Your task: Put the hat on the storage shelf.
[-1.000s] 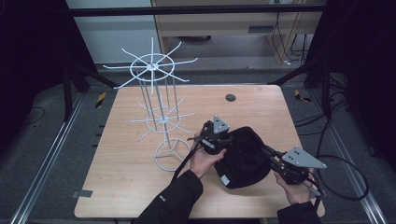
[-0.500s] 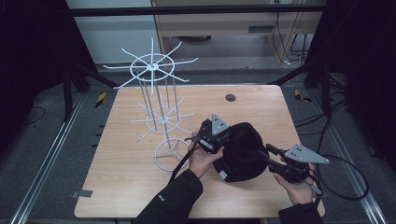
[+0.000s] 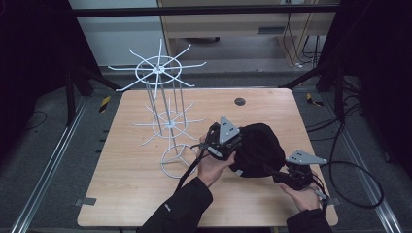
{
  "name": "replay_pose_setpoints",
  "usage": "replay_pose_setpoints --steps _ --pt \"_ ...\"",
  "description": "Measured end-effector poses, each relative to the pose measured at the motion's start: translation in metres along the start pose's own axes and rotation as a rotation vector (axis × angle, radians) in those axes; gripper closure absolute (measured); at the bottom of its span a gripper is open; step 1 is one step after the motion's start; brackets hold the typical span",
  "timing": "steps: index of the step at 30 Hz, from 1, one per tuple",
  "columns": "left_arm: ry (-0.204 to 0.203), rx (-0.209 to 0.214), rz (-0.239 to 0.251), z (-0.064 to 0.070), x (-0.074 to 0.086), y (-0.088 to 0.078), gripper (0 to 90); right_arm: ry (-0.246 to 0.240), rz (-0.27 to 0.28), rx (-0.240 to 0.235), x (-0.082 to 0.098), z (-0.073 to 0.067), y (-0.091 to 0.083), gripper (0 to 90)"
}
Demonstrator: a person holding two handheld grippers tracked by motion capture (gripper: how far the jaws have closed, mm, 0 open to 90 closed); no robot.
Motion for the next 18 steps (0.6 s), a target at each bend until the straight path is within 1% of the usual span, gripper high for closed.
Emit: replay_pose_setpoints --steps 1,2,3,4,5,6,7,8,12,14,16,17,18 --pt "0.010 0.002 0.002 0.002 0.000 -0.001 80.8 0.006 -0.005 0.010 0.001 0.002 0.001 60.7" --pt "0.030 0.010 0.001 0.006 0.001 -0.002 80.8 0.006 -0.005 0.037 0.001 0.003 0.002 69.8" --pt "0.030 0.010 0.001 0.006 0.001 -0.002 80.7 0.006 -0.005 0.037 0.001 0.003 0.002 69.8" --pt "0.042 0.017 0.001 0.009 0.003 -0.002 80.7 -0.003 0.009 0.067 0.001 0.006 0.002 74.4" --pt "0.059 0.027 -0.008 0.013 0.009 -0.004 80.6 -0.010 0.022 0.107 0.001 0.010 0.002 78.5" --pt "0.059 0.027 -0.008 0.013 0.009 -0.004 80.6 -0.010 0.022 0.107 0.001 0.010 0.002 78.5" --pt "0.069 0.035 -0.015 0.015 0.015 -0.005 80.6 -0.015 0.026 0.130 0.002 0.012 0.002 79.9" --pt "0.069 0.037 -0.020 0.016 0.019 -0.006 80.5 -0.025 0.028 0.153 0.004 0.015 0.003 81.4" --pt "0.076 0.074 -0.041 0.022 0.038 -0.011 80.0 -0.037 0.028 0.164 0.008 0.017 0.005 83.8" --pt "0.076 0.091 -0.048 0.027 0.047 -0.015 79.9 -0.055 0.027 0.173 0.010 0.016 0.007 84.0" --pt "0.090 0.096 -0.062 0.030 0.054 -0.018 79.9 -0.062 0.019 0.164 0.011 0.015 0.008 83.8" --pt "0.106 0.101 -0.078 0.032 0.060 -0.020 80.0 -0.069 0.012 0.159 0.013 0.015 0.008 83.6" --pt "0.103 0.103 -0.080 0.033 0.063 -0.021 80.0 -0.078 0.005 0.151 0.016 0.014 0.009 83.3"
Point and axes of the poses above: each handheld gripper's, and its own axes: y roughly forward along the jaws, x roughly out of its underside, z roughly to its right, the point moved 6 cm from there along y, roughly forward along the jaws, and after that the axes turned 5 degrees about x, right-handed, at the moved point
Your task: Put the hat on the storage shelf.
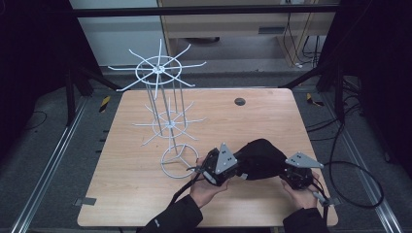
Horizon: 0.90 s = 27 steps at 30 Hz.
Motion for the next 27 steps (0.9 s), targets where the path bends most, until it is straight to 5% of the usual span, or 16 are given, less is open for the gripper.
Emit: replay_pose_setpoints --steps 8,14,18,27 --pt "0.018 0.018 -0.054 0.012 0.031 -0.007 80.2 -0.038 0.000 -0.051 0.007 -0.009 -0.007 75.6" --pt "0.032 -0.003 -0.135 0.010 0.062 -0.018 80.4 -0.044 -0.019 -0.132 0.013 -0.024 -0.012 46.5" --pt "0.022 -0.009 -0.160 0.006 0.074 -0.020 80.6 -0.050 0.002 -0.164 0.013 -0.033 -0.020 39.9" --pt "0.053 -0.035 -0.173 0.007 0.078 -0.022 81.0 0.045 0.131 -0.204 -0.017 -0.028 -0.052 34.5"
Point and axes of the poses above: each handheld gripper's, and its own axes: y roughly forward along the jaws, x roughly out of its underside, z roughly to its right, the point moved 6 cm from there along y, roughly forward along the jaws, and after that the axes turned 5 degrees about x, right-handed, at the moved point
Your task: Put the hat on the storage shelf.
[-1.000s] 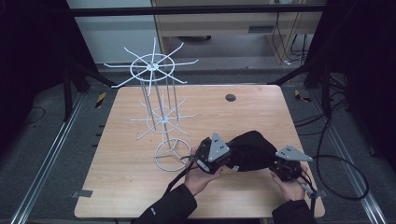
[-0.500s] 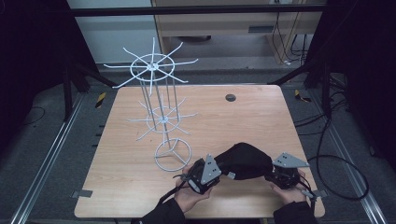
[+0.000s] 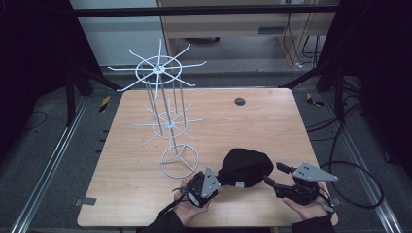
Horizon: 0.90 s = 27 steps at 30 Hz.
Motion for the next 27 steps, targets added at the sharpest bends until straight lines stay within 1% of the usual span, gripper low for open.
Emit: replay_pose_setpoints --steps 1,2,3,4,5,6,7,8,9,10,11,12,13,14,15,16,17,18,19,20,21,22,23,24,25,26,27 --pt "0.000 0.000 0.000 0.000 0.000 0.000 81.0 0.000 0.000 0.000 0.000 0.000 0.000 34.5" --pt "0.002 0.000 -0.001 0.001 0.000 0.000 81.0 0.018 0.017 0.001 -0.005 0.001 -0.004 35.0" --pt "0.002 -0.002 0.002 0.001 0.000 0.001 81.0 0.041 0.037 0.001 -0.011 0.002 -0.009 35.7" --pt "0.006 -0.001 0.000 0.002 0.000 0.001 81.0 0.055 0.060 0.004 -0.021 0.003 -0.014 36.6" --pt "0.006 -0.001 0.000 0.002 0.000 0.001 81.0 0.055 0.060 0.004 -0.021 0.003 -0.014 36.6" --pt "0.014 -0.002 -0.003 0.002 0.000 0.002 81.0 0.062 0.062 0.008 -0.026 0.003 -0.015 37.3" --pt "0.018 -0.002 -0.004 0.003 0.000 0.002 81.0 0.075 0.079 0.019 -0.037 0.005 -0.014 39.8" --pt "0.020 -0.003 -0.006 0.003 0.000 0.002 81.0 0.083 0.090 0.018 -0.043 0.006 -0.012 40.9" --pt "0.020 -0.003 -0.006 0.003 0.000 0.002 81.0 0.083 0.090 0.018 -0.043 0.006 -0.012 40.9" --pt "0.021 -0.004 -0.007 0.004 0.000 0.002 81.0 0.099 0.094 0.017 -0.048 0.005 -0.009 41.7" --pt "0.022 -0.002 -0.007 0.004 0.000 0.002 81.0 0.104 0.093 0.019 -0.053 0.005 -0.004 42.7" --pt "0.024 -0.001 -0.008 0.004 0.000 0.002 81.0 0.104 0.082 0.024 -0.060 0.003 0.007 46.0" --pt "0.030 -0.002 -0.013 0.004 0.000 0.002 81.0 0.104 0.082 0.024 -0.060 0.003 0.007 46.0" --pt "0.031 0.001 -0.013 0.004 0.000 0.003 81.0 0.103 0.069 0.028 -0.062 0.002 0.013 47.5" --pt "0.031 0.001 -0.014 0.005 0.000 0.003 81.0 0.101 0.048 0.033 -0.063 0.002 0.020 49.4" --pt "0.030 0.000 -0.011 0.005 0.000 0.003 81.0 0.102 0.003 0.035 -0.062 0.000 0.033 52.5" --pt "0.033 0.004 -0.013 0.005 0.001 0.003 81.0 0.107 -0.009 0.029 -0.061 -0.002 0.035 55.1" --pt "0.033 0.004 -0.013 0.005 0.001 0.003 81.1 0.110 -0.024 0.011 -0.059 -0.004 0.038 57.2" --pt "0.036 0.004 -0.014 0.006 0.002 0.003 81.1 0.110 -0.024 0.011 -0.059 -0.004 0.038 57.2" --pt "0.041 0.006 -0.023 0.007 0.005 0.004 81.0 0.102 -0.049 -0.019 -0.055 -0.009 0.037 60.3" --pt "0.041 0.006 -0.023 0.007 0.005 0.004 80.9 0.102 -0.049 -0.019 -0.055 -0.009 0.037 60.3" --pt "0.039 0.004 -0.028 0.008 0.007 0.004 80.8 0.088 -0.080 -0.054 -0.048 -0.014 0.032 61.2" --pt "0.043 0.006 -0.032 0.008 0.009 0.005 80.8 0.088 -0.080 -0.054 -0.048 -0.014 0.032 61.2" --pt "0.048 0.009 -0.037 0.010 0.010 0.006 80.5 0.071 -0.111 -0.084 -0.039 -0.019 0.026 61.4" --pt "0.051 0.012 -0.043 0.011 0.012 0.006 80.5 0.071 -0.111 -0.084 -0.039 -0.019 0.026 61.4" --pt "0.056 0.013 -0.048 0.012 0.013 0.007 80.2 0.069 -0.123 -0.092 -0.036 -0.022 0.023 61.3" --pt "0.062 0.017 -0.053 0.013 0.014 0.007 79.6 0.057 -0.133 -0.095 -0.031 -0.024 0.021 61.1"
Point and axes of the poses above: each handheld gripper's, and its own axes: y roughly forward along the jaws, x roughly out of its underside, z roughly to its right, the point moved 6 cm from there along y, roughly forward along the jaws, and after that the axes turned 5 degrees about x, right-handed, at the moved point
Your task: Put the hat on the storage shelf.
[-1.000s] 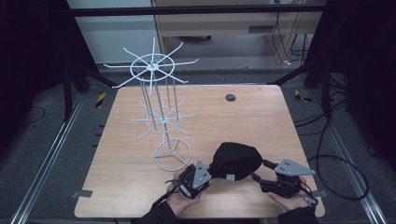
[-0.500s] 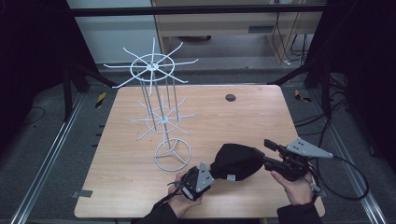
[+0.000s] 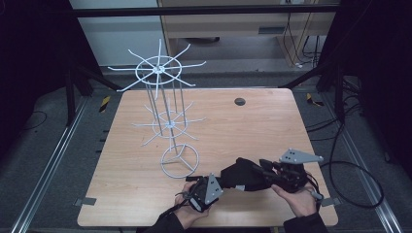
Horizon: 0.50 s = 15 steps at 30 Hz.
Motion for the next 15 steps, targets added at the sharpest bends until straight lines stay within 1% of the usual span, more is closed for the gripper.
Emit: replay_pose_setpoints --steps 2,5,6,7,8,9,10,11,12,13,14,15 --pt "0.014 0.006 -0.013 0.002 0.002 0.000 78.0 -0.018 -0.017 -0.004 0.010 -0.003 -0.004 60.0" --pt "0.016 0.019 -0.030 0.005 0.006 0.001 73.0 -0.039 -0.051 0.001 0.022 -0.007 -0.008 59.3" --pt "0.010 0.024 -0.034 0.006 0.007 0.001 70.4 -0.047 -0.061 -0.003 0.026 -0.008 -0.009 59.3" --pt "-0.003 0.036 -0.040 0.006 0.010 0.001 64.6 -0.063 -0.084 -0.003 0.031 -0.010 -0.010 59.1" --pt "-0.003 0.036 -0.040 0.006 0.010 0.001 60.8 -0.063 -0.084 -0.003 0.031 -0.010 -0.010 59.1" --pt "-0.024 0.045 -0.051 0.006 0.014 -0.001 58.0 -0.075 -0.106 -0.002 0.037 -0.011 -0.010 59.4" --pt "-0.024 0.045 -0.051 0.006 0.014 -0.001 55.5 -0.075 -0.106 -0.002 0.037 -0.011 -0.010 59.4" --pt "-0.035 0.053 -0.062 0.004 0.019 -0.006 53.2 -0.087 -0.135 -0.002 0.044 -0.011 -0.007 60.0" --pt "-0.035 0.053 -0.062 0.004 0.019 -0.006 51.5 -0.094 -0.152 -0.001 0.048 -0.011 -0.005 60.7" --pt "-0.042 0.052 -0.064 0.002 0.021 -0.009 51.5 -0.094 -0.152 -0.001 0.048 -0.011 -0.005 60.7" --pt "-0.064 0.055 -0.060 0.000 0.023 -0.012 49.9 -0.101 -0.173 0.001 0.052 -0.011 -0.003 61.5" --pt "-0.079 0.050 -0.065 -0.003 0.026 -0.016 47.6 -0.131 -0.214 0.014 0.060 -0.010 0.004 63.1"
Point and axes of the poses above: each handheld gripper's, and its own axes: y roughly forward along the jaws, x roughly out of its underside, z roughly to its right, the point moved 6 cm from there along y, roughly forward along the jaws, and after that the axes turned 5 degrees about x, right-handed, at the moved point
